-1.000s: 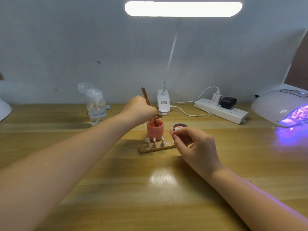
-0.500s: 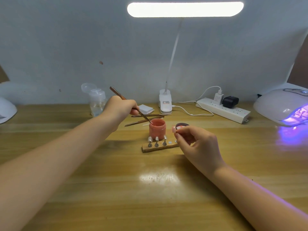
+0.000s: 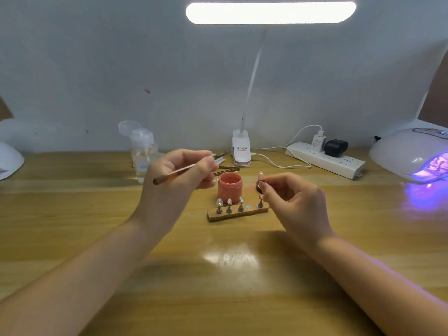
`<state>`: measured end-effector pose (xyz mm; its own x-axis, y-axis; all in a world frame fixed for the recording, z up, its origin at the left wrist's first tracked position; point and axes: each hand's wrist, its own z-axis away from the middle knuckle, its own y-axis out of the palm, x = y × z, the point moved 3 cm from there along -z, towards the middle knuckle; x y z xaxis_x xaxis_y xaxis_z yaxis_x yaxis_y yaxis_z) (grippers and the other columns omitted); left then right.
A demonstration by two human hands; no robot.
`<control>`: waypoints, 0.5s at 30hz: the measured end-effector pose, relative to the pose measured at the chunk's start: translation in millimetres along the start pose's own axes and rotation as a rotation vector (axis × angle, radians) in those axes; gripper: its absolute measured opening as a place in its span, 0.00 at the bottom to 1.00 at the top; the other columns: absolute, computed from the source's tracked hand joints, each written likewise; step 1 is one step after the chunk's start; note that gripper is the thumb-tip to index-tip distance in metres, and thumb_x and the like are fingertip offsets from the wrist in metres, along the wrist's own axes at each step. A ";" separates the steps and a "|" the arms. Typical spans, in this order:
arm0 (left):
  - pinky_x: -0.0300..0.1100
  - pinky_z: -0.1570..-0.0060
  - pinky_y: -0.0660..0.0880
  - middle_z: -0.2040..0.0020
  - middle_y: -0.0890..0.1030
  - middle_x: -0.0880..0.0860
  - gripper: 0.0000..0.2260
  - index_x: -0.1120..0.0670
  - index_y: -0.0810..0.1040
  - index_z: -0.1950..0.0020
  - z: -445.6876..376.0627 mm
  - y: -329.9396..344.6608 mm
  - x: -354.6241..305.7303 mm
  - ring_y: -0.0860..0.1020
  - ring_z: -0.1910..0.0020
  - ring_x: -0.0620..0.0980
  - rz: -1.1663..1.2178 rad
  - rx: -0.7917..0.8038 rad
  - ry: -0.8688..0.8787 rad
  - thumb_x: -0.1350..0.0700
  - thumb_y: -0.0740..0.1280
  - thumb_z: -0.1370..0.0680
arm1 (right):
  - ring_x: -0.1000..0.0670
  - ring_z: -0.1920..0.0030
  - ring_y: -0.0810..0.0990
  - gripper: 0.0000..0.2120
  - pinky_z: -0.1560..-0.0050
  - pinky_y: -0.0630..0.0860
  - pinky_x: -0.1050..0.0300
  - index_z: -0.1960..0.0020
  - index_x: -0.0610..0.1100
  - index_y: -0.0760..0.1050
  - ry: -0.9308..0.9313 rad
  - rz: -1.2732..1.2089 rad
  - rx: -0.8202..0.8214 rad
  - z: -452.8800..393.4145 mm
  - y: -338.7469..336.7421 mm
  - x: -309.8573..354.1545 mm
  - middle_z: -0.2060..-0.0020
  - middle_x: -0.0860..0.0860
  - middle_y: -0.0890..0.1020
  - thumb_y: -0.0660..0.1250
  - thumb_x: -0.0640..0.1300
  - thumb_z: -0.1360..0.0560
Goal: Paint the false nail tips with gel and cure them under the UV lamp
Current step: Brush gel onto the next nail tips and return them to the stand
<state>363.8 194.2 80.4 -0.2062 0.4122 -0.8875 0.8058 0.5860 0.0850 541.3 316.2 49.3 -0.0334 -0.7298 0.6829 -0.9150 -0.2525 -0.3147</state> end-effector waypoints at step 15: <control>0.26 0.57 0.74 0.54 0.83 0.42 0.07 0.53 0.79 0.47 47.8 25.1 -13.5 0.82 0.54 0.38 -0.350 0.169 0.390 0.61 0.68 0.24 | 0.51 0.62 0.83 0.06 0.60 0.81 0.48 0.50 0.41 0.82 -0.011 -0.048 -0.009 -2.0 0.8 10.2 0.62 0.49 0.84 0.72 0.37 0.27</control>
<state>413.3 170.0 72.8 -0.6420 0.4599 -0.6134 0.7239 0.6273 -0.2874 539.4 309.8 57.4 0.0151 -0.7242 0.6895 -0.9190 -0.2817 -0.2758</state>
